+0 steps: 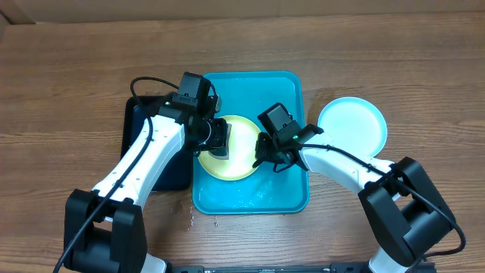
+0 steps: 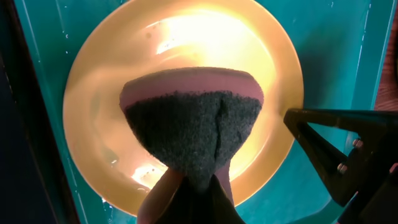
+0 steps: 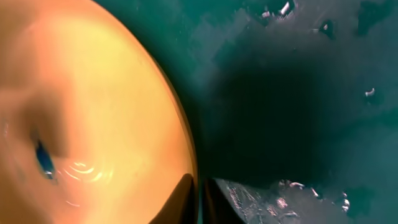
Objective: Clean dirty plates on tray and stack at the side
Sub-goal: 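Scrub the yellow plate with the sponge while right gripper holds its rim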
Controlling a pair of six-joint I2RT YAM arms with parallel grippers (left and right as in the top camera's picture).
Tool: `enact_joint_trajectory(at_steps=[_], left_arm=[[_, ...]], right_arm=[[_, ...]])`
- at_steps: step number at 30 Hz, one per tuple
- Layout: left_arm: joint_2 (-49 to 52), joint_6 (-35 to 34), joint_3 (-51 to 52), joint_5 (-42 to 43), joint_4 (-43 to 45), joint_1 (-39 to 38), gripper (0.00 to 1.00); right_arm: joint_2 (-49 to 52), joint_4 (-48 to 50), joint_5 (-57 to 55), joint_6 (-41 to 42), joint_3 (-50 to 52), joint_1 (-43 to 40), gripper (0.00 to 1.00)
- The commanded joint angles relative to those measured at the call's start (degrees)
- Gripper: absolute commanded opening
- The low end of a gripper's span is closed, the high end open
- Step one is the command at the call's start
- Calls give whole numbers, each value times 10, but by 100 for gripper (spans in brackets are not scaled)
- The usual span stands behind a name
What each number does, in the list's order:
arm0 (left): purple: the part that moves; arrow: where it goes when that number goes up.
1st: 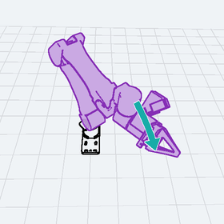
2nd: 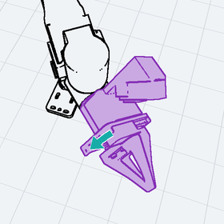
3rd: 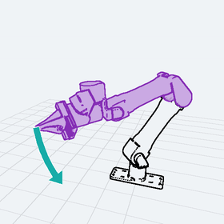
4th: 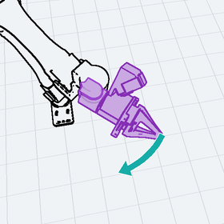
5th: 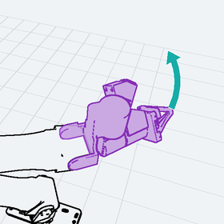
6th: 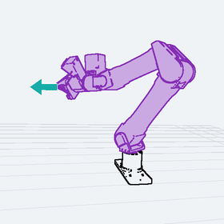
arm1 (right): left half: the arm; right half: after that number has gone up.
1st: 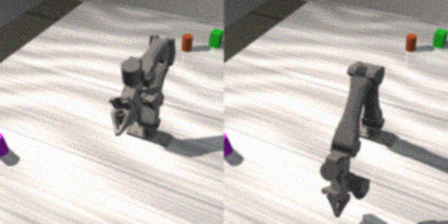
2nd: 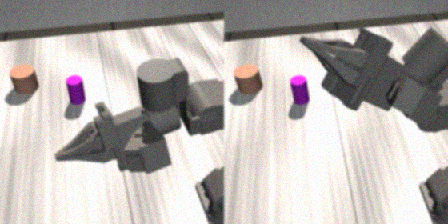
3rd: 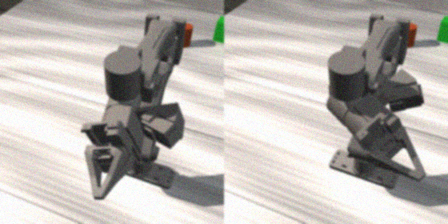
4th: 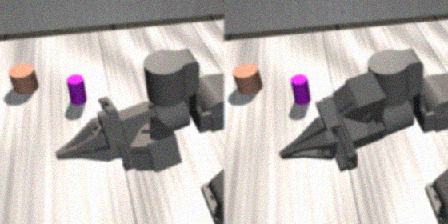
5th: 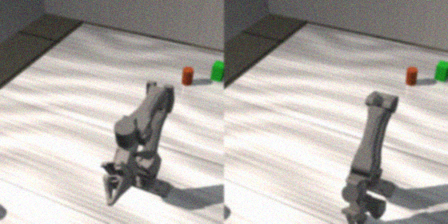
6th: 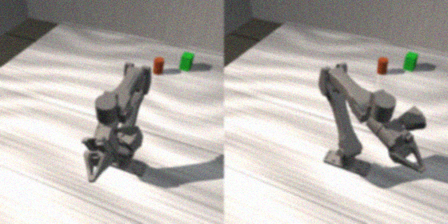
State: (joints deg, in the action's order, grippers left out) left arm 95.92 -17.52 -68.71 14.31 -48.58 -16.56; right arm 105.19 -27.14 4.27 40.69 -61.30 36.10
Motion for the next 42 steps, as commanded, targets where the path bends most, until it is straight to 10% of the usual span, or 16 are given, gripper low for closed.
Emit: enact_joint_trajectory(at_steps=[1,42], left_arm=[[3,-29,1,-31,0,-9,4],[16,-104,87,-97,72,-34,4]], right_arm=[[5,-2,-1,0,6,3,9],[5,-4,-3,-2,6,3,4]])
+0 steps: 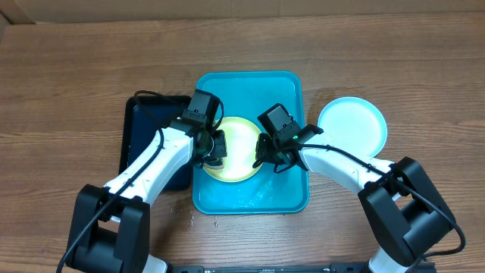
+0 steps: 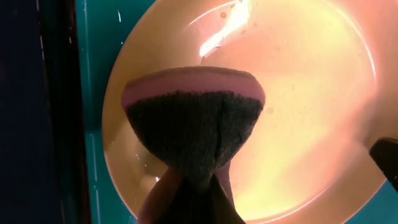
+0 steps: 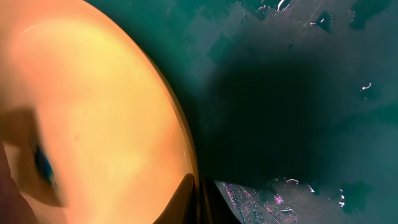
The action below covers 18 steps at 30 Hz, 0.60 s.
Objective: Clean dirty plates on tray and stack at the side
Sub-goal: 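Scrub the yellow plate with the sponge while right gripper holds its rim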
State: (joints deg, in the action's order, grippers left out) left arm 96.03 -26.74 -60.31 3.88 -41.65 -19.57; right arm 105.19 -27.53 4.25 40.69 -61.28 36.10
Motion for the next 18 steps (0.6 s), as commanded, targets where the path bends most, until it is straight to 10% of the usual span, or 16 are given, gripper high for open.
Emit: enact_joint_trajectory(at_steps=[1,18], left_arm=[[21,-12,3,7,3,-3,4],[88,20,-2,161,24,8,4]], right_arm=[[5,0,-3,-2,6,3,4],[5,0,-3,-2,6,3,4]])
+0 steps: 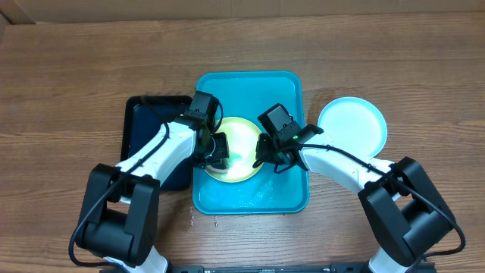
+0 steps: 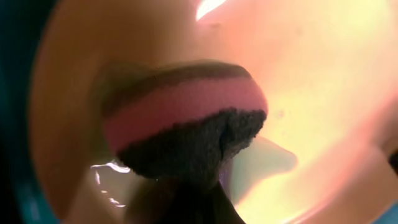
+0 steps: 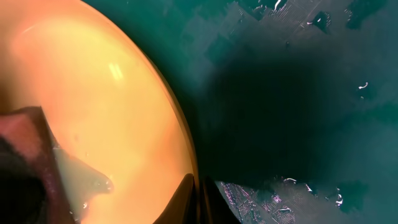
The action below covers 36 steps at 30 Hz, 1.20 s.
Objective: Clean dirty plates on tray and stack at the side
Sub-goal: 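Scrub the yellow plate with the sponge while right gripper holds its rim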
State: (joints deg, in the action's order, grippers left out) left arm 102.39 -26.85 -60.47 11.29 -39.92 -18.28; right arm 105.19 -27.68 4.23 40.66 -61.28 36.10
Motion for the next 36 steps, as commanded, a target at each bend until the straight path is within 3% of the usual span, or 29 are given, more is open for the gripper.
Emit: enact_joint_trajectory(at_steps=[1,6,12,16,22,25,36], left_arm=[[30,28,0,101,14,-5,4],[42,46,-2,173,60,-2,4],[-11,51,-57,196,30,15,4],[-77,52,-94,140,-5,16,4],[-130,52,-98,-12,-60,12,4],[-114,52,-89,-44,-77,5,4],[40,60,-83,-17,-76,-5,4]], right_arm=[[5,2,-3,-2,6,3,4],[5,2,-3,-2,6,3,4],[5,2,-3,-2,6,3,4],[5,2,-3,-2,6,3,4],[5,2,-3,-2,6,3,4],[5,2,-3,-2,6,3,4],[5,2,-3,-2,6,3,4]])
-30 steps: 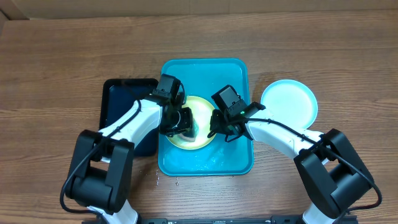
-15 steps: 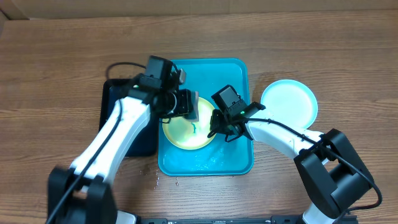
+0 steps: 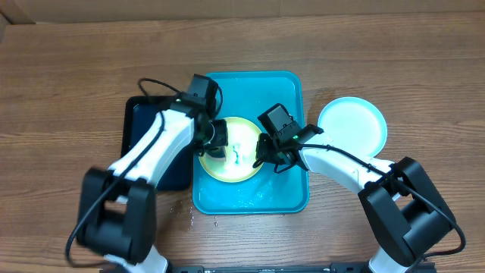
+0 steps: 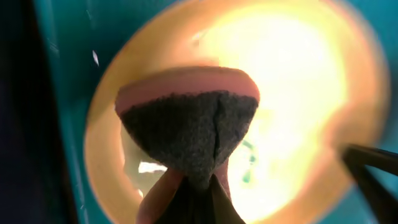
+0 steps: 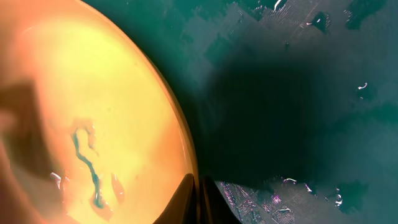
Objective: Clean dirty plates on tray and stack at the side
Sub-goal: 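Scrub the yellow plate with the sponge while right gripper holds its rim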
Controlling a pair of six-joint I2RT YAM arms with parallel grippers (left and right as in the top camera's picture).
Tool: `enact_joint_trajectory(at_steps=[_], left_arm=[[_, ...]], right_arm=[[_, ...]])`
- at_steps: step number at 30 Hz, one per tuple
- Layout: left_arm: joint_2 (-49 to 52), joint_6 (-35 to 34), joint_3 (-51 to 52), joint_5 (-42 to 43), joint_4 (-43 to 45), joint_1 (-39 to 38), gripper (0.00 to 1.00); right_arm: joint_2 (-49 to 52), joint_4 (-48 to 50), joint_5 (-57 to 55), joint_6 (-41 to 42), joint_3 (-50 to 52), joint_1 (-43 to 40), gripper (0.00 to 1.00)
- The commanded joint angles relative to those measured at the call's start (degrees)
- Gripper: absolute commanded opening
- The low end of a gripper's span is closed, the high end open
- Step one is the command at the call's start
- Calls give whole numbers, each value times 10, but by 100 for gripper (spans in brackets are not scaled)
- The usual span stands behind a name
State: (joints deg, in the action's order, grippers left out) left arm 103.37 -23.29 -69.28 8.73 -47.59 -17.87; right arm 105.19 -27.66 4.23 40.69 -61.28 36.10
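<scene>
A yellow plate (image 3: 236, 155) lies in the teal tray (image 3: 292, 95), with a green streak (image 5: 84, 162) of liquid on its wet face. My left gripper (image 4: 198, 190) is shut on a pink sponge with a dark scouring side (image 4: 186, 134), held over the plate's left part (image 3: 216, 138). My right gripper (image 5: 198, 186) is shut on the yellow plate's right rim (image 3: 261, 155), its thin jaws pinched together on the edge.
A light blue plate (image 3: 352, 125) rests on the wood table to the right of the tray. A dark tray (image 3: 144, 125) sits left of the teal one, partly under my left arm. Water drops spot the teal tray floor (image 5: 298, 93).
My left gripper with the sponge has moved from low on the plate's left side up toward its upper left and stands lifted off the surface. A green streak now shows on the plate.
The left gripper held the sponge over the plate's upper left while the right gripper pinched the plate's right rim. Then the sponge stood lower at the left, then pressed close on the plate beside a pale puddle. Now it is back at the upper left; the right has not moved.
</scene>
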Motion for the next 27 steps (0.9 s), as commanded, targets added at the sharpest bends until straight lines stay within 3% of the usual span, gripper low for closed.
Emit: enact_joint_trajectory(at_steps=[1,6,13,19,22,27], left_arm=[[43,27,5,15,4,-12,4],[92,5,5,33,11,-14,4],[94,61,5,197,49,-9,4],[94,62,4,274,109,-9,4],[92,54,-21,278,77,6,4],[40,67,-94,201,-35,29,4]], right_arm=[[5,1,-3,-2,6,3,4],[5,1,-3,-2,6,3,4],[5,2,-3,-2,6,3,4],[5,1,-3,-2,6,3,4],[5,-1,-3,-2,6,3,4],[5,-1,-3,-2,6,3,4]])
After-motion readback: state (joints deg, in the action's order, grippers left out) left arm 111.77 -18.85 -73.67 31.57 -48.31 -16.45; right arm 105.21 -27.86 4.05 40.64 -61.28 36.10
